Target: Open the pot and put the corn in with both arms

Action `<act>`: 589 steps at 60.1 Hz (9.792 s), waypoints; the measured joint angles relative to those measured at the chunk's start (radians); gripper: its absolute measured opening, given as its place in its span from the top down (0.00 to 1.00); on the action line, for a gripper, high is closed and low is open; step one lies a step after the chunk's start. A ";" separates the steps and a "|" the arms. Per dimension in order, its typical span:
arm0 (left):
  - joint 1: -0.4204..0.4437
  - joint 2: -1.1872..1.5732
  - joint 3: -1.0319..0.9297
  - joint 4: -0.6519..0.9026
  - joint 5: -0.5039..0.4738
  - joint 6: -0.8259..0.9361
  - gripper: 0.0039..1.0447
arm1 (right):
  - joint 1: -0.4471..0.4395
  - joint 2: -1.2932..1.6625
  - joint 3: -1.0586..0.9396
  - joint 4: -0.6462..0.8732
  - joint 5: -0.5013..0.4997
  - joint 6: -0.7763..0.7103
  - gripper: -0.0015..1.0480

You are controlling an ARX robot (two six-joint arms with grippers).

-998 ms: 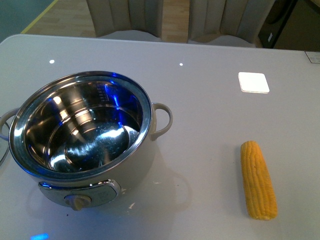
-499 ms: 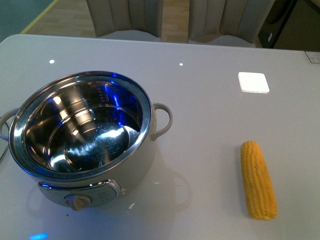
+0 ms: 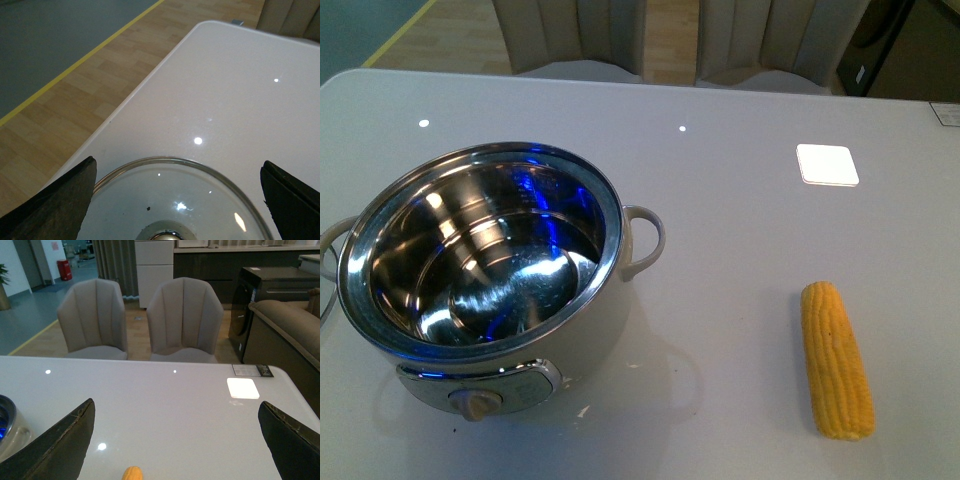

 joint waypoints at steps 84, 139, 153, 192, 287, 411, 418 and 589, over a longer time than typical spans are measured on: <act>-0.317 -1.534 -0.647 -0.547 0.058 -0.081 0.97 | 0.000 0.000 0.000 0.000 0.000 0.000 0.09; -0.538 -1.949 -0.677 -0.909 -0.156 -0.079 0.97 | 0.000 0.000 0.000 0.000 0.000 0.000 0.09; -0.538 -2.138 -0.676 -1.106 -0.156 -0.077 0.97 | 0.000 0.000 0.000 0.000 0.000 0.000 0.09; -0.538 -2.142 -0.676 -1.109 -0.156 -0.077 0.13 | 0.000 0.000 0.000 0.000 0.000 0.000 0.09; -0.538 -2.143 -0.676 -1.110 -0.156 -0.076 0.07 | 0.260 2.081 0.579 0.385 0.137 0.369 0.09; -0.538 -2.143 -0.676 -1.110 -0.156 -0.076 0.07 | 0.562 1.870 0.941 0.247 -0.255 0.811 0.81; -0.538 -2.143 -0.676 -1.110 -0.156 -0.076 0.07 | 0.574 1.898 0.974 0.246 -0.255 0.838 0.81; -0.538 -2.143 -0.676 -1.110 -0.156 -0.076 0.07 | 0.246 0.990 0.139 0.283 0.032 0.526 0.09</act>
